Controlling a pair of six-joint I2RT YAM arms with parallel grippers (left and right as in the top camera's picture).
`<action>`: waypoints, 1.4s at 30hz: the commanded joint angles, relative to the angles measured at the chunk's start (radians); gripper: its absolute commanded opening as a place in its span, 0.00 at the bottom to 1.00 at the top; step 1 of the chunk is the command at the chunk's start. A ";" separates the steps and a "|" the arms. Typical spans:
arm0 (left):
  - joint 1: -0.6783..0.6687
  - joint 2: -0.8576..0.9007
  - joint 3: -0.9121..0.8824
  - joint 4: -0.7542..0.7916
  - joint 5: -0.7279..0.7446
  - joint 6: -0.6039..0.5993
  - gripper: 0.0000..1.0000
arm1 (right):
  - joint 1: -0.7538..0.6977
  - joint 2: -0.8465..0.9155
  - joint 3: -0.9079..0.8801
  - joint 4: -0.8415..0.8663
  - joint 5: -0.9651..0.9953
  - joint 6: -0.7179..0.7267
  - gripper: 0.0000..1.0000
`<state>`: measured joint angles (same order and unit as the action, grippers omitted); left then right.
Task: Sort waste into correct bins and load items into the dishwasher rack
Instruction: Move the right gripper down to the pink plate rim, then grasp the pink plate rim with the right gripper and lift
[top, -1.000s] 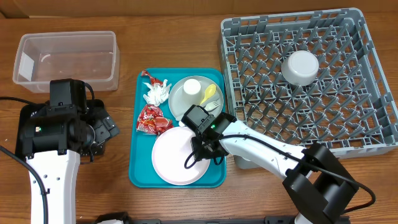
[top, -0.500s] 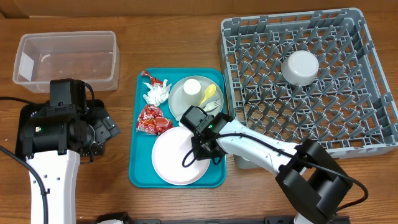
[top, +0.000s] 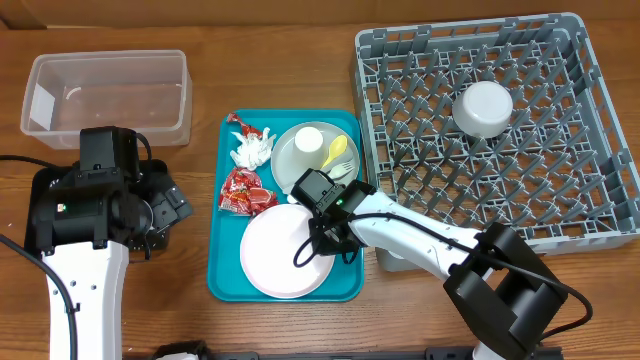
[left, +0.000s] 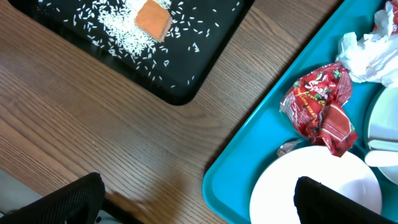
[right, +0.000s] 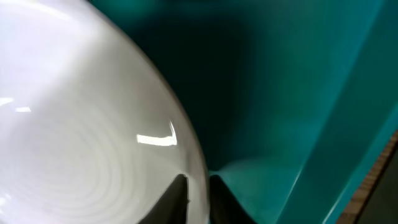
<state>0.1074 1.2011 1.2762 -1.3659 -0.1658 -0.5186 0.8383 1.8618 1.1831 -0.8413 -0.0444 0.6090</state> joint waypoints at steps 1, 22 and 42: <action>0.005 0.005 0.009 0.002 0.010 -0.013 1.00 | -0.003 0.004 -0.004 0.003 0.009 0.025 0.10; 0.005 0.005 0.009 0.010 0.010 -0.014 1.00 | -0.005 0.002 0.386 -0.426 -0.016 -0.169 0.04; 0.004 0.005 0.008 0.009 0.026 -0.013 1.00 | -0.216 -0.252 0.838 -0.853 0.388 -0.121 0.04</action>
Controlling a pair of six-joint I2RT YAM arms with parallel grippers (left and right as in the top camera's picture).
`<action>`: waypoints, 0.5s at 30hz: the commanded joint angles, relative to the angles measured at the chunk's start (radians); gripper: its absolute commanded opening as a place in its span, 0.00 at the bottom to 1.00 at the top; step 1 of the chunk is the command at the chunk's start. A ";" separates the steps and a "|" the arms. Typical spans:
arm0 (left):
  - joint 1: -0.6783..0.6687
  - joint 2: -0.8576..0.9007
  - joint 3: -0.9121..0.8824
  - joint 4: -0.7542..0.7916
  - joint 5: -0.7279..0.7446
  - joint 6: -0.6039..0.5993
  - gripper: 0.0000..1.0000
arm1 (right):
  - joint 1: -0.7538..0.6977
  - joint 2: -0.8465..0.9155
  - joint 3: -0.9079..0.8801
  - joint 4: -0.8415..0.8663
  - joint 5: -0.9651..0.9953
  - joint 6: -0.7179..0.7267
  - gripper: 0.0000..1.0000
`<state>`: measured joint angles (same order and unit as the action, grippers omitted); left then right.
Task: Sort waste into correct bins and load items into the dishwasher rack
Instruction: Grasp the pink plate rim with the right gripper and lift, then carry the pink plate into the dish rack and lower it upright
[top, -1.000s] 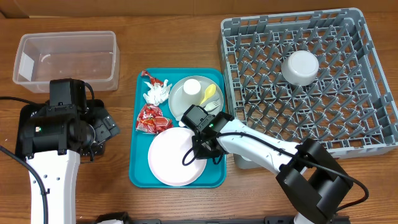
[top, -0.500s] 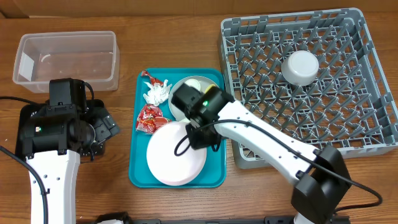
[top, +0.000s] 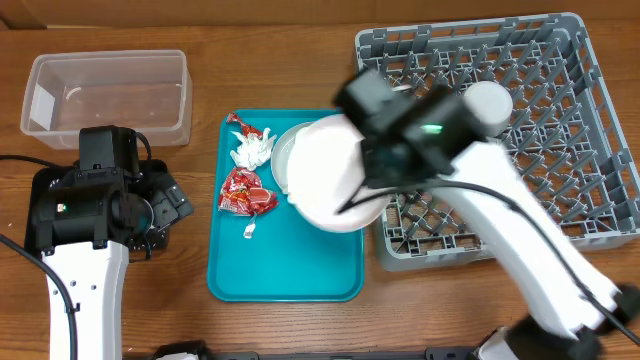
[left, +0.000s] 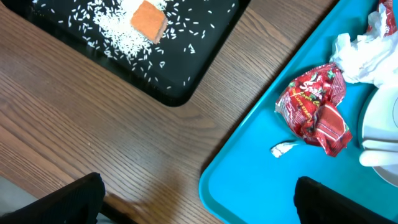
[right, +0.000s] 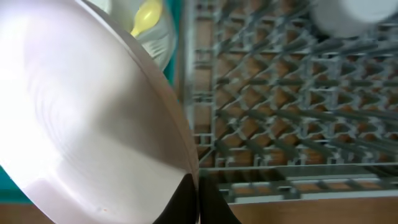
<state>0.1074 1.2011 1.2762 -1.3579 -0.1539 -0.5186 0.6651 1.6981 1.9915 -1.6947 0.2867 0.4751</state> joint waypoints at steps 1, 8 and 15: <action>0.004 0.005 0.008 0.001 0.016 -0.013 1.00 | -0.072 -0.113 0.029 0.001 0.056 0.003 0.04; 0.004 0.005 0.008 0.002 0.017 -0.013 1.00 | -0.236 -0.240 0.006 0.001 0.024 -0.035 0.04; 0.004 0.005 0.008 0.005 0.017 -0.014 1.00 | -0.304 -0.321 -0.218 0.001 0.093 0.016 0.04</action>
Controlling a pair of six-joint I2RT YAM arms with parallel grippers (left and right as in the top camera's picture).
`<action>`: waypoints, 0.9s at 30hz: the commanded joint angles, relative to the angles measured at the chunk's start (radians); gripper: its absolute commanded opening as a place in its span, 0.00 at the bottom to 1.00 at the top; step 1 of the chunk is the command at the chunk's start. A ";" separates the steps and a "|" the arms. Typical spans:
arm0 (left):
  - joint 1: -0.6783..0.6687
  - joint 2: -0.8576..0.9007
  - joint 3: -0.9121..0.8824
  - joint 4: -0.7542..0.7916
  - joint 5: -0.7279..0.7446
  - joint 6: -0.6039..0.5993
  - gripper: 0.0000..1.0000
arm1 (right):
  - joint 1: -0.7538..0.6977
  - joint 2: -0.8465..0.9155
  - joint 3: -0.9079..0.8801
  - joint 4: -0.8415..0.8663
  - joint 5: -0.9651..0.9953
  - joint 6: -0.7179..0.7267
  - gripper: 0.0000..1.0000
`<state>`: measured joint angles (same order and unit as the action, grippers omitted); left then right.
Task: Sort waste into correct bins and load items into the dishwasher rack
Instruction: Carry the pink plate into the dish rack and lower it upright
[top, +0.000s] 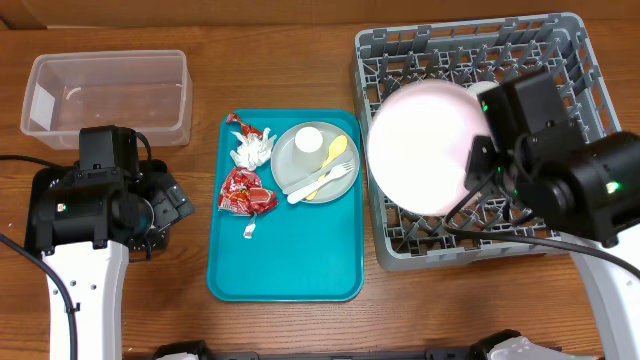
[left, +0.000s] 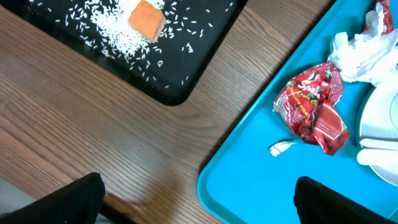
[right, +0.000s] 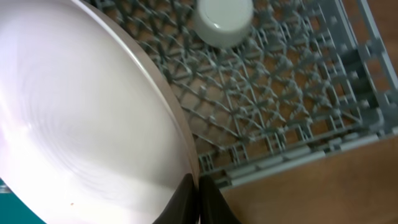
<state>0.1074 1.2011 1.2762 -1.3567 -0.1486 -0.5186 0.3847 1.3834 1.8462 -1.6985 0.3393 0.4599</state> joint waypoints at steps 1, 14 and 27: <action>0.004 0.005 0.008 0.006 0.012 -0.014 1.00 | -0.031 -0.008 -0.104 0.005 0.042 0.039 0.04; 0.004 0.005 0.008 0.007 0.019 -0.025 1.00 | -0.038 -0.006 -0.230 0.027 0.124 0.173 0.04; 0.004 0.005 0.008 0.007 0.033 -0.036 1.00 | -0.037 -0.006 -0.437 0.165 0.119 0.200 0.04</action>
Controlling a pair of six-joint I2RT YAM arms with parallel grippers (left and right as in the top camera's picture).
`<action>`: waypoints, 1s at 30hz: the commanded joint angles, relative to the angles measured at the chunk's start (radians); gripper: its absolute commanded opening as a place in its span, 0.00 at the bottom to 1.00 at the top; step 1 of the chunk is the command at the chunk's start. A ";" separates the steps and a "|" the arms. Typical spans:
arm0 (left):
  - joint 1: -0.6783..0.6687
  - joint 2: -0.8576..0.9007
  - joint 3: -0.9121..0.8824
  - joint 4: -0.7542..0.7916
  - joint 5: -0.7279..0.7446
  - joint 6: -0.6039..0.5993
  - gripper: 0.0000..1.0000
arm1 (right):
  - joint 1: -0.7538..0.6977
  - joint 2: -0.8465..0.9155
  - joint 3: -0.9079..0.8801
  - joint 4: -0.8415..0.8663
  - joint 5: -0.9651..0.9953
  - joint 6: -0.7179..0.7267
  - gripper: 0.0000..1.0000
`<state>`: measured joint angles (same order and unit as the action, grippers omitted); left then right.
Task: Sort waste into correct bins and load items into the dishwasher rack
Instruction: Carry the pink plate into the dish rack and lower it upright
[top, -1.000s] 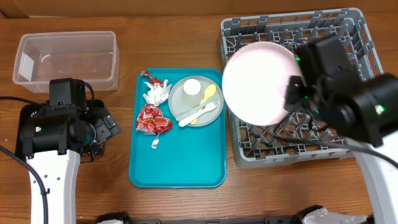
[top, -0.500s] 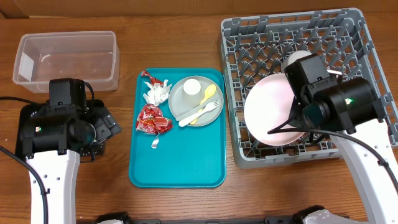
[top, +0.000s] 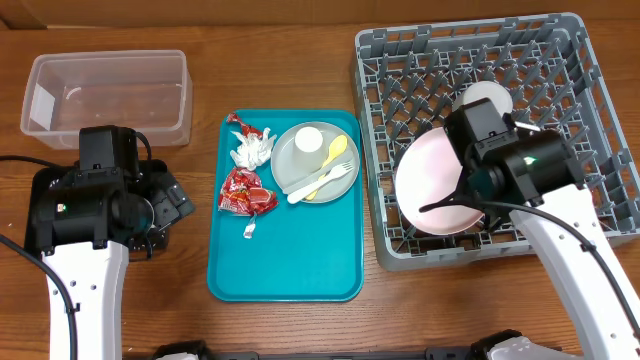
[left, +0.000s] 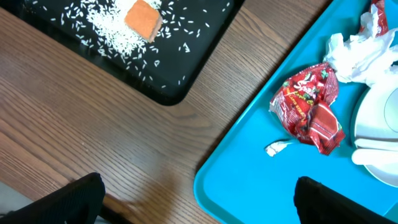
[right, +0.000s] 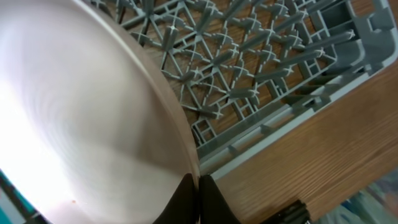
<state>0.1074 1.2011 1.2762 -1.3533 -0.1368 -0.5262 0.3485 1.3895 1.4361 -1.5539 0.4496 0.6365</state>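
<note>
My right gripper (right: 196, 186) is shut on the rim of a large white plate (top: 435, 190), which tilts over the front left part of the grey dishwasher rack (top: 560, 60). A white bowl (top: 490, 95) sits upside down in the rack behind it. On the teal tray (top: 290, 270) lie a red wrapper (top: 245, 192), crumpled white tissue (top: 252, 150) and a small grey plate (top: 310, 160) with a cup, yellow spoon and fork. My left gripper (left: 199, 193) hangs open over the tray's left edge. The wrapper (left: 308, 112) lies ahead of it.
A clear plastic bin (top: 105, 95) stands at the back left. A black tray (left: 124, 37) with rice and an orange piece lies under the left arm. A scrap of foil (top: 249, 230) lies on the teal tray.
My right gripper has lowered the white plate from above the rack's left part into its front left, more on edge. The left arm has barely moved.
First my right gripper was shut on the white plate's rim as it lay on the teal tray. Then the plate hung lifted above the tray's right side, then over the rack's left part. Now it tilts down into the rack's front left. My left gripper stayed open throughout.
</note>
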 joint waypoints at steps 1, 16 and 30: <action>0.004 0.005 0.008 0.003 0.026 -0.028 1.00 | -0.001 -0.011 -0.030 0.027 0.003 0.023 0.04; 0.004 0.005 0.008 0.004 0.026 -0.028 1.00 | 0.096 -0.006 -0.038 0.022 0.014 0.072 0.04; 0.004 0.005 0.008 0.004 0.027 -0.028 1.00 | 0.096 0.016 -0.080 0.021 0.093 0.098 0.04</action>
<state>0.1074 1.2011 1.2762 -1.3533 -0.1188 -0.5262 0.4412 1.4055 1.3582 -1.5356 0.4992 0.7151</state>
